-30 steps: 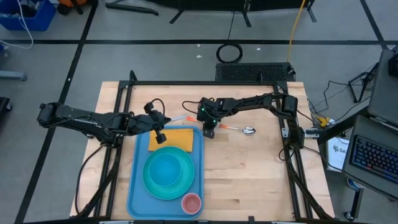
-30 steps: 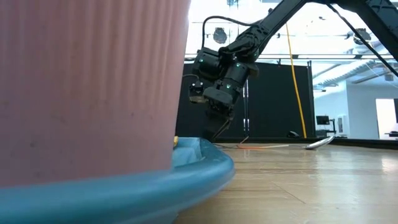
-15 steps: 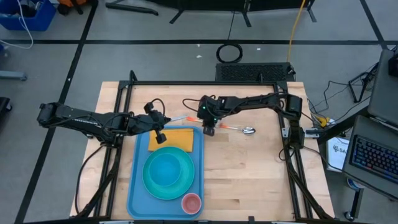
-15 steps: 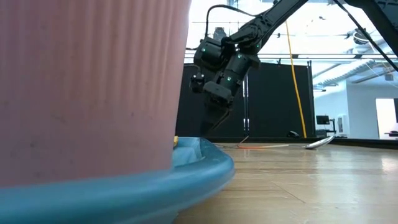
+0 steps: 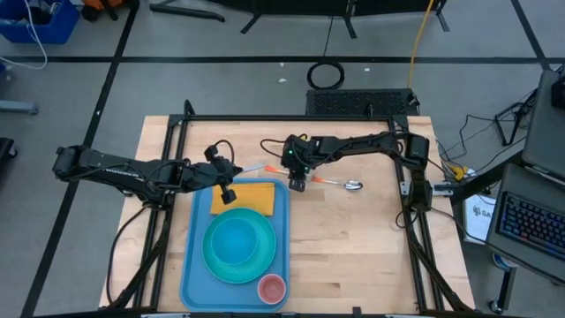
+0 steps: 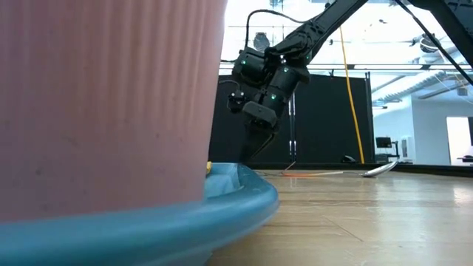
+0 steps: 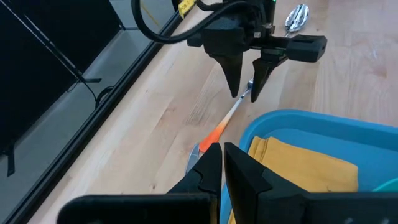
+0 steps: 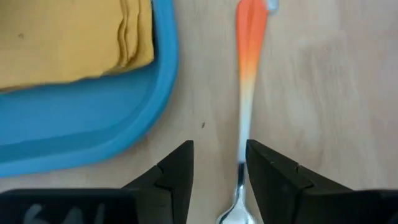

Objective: Set up tray
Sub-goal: Put the orange fork on the yellow napkin on the blue serving tray

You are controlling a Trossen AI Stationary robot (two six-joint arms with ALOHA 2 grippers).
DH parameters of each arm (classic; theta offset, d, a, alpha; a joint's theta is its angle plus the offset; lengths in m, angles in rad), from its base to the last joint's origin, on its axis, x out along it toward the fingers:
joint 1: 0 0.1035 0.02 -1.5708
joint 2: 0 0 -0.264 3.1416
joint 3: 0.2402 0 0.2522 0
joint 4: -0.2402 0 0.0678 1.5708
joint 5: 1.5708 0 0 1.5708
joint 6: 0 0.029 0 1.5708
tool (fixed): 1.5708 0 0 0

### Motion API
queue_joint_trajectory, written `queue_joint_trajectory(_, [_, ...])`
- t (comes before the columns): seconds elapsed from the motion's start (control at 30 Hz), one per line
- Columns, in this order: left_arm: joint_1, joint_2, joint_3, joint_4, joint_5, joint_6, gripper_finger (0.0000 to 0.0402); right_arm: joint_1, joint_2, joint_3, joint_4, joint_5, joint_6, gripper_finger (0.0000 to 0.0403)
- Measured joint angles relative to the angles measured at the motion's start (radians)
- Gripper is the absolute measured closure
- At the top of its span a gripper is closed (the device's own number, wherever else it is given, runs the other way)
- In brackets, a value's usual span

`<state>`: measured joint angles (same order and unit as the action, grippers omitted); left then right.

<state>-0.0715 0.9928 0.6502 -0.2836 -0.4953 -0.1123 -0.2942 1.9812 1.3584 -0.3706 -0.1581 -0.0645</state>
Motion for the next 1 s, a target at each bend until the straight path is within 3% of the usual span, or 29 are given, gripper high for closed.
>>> queue_joint_trajectory(0.67, [0.000,0.003,0.000,0.005,0.000,0.000,0.0380,-0.034,0.002,-0.107,0.153,-0.030,-0.008,0.0274])
queue_joint_trajectory(1.0, [0.000,0.003,-0.001,0.005,0.000,-0.001,0.0380,-0.034,0.002,-0.107,0.157,-0.030,-0.008,0.0337])
